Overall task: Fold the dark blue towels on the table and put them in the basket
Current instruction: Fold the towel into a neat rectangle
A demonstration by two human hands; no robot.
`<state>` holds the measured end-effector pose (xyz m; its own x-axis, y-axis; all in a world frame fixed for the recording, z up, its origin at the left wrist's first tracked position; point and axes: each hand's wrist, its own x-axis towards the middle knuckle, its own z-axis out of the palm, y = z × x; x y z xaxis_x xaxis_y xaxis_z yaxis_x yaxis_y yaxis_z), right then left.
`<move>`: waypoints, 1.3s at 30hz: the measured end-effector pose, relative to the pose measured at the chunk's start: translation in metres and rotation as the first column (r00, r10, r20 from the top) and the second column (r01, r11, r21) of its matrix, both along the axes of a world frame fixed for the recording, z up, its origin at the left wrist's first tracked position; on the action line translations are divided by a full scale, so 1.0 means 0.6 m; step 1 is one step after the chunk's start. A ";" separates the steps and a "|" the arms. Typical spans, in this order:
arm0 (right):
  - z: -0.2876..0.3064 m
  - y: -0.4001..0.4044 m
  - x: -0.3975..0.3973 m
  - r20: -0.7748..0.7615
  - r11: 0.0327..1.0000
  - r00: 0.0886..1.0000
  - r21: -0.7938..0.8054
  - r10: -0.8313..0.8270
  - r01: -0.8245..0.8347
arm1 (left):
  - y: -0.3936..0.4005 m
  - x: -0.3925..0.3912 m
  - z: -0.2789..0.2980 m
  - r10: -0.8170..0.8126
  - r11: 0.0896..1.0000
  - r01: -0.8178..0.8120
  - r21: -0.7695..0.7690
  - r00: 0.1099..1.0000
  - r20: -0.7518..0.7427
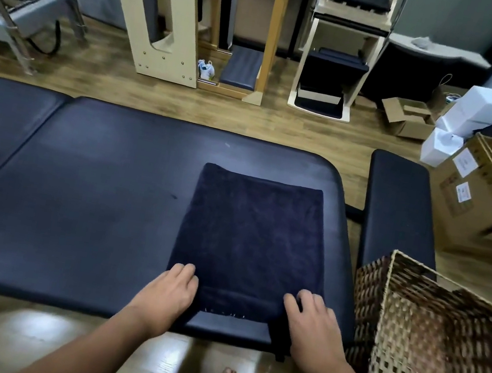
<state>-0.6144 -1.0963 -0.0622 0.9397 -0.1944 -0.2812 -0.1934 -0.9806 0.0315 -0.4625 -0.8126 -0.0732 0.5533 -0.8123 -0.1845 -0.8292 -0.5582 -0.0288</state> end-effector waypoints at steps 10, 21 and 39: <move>0.051 -0.028 0.052 0.176 0.994 0.984 -0.111 0.009 0.011 | 0.006 0.073 0.060 0.212 0.931 -0.286 -0.227 0.930 -0.300; 0.130 -0.158 0.310 0.316 0.993 0.941 0.059 -0.120 0.107 | -0.121 0.342 0.169 0.411 0.564 -0.698 -0.440 0.700 -0.584; 0.029 -0.132 0.425 -0.175 0.920 0.924 0.140 -0.341 0.366 | -0.200 0.367 0.037 0.334 0.938 -0.344 0.025 0.888 -0.317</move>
<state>-0.3595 -1.1752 -0.0446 0.7648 -0.4453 -0.4656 -0.5343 -0.8422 -0.0724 -0.2423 -0.9327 -0.0510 0.7144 -0.5935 -0.3706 -0.5524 -0.8035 0.2219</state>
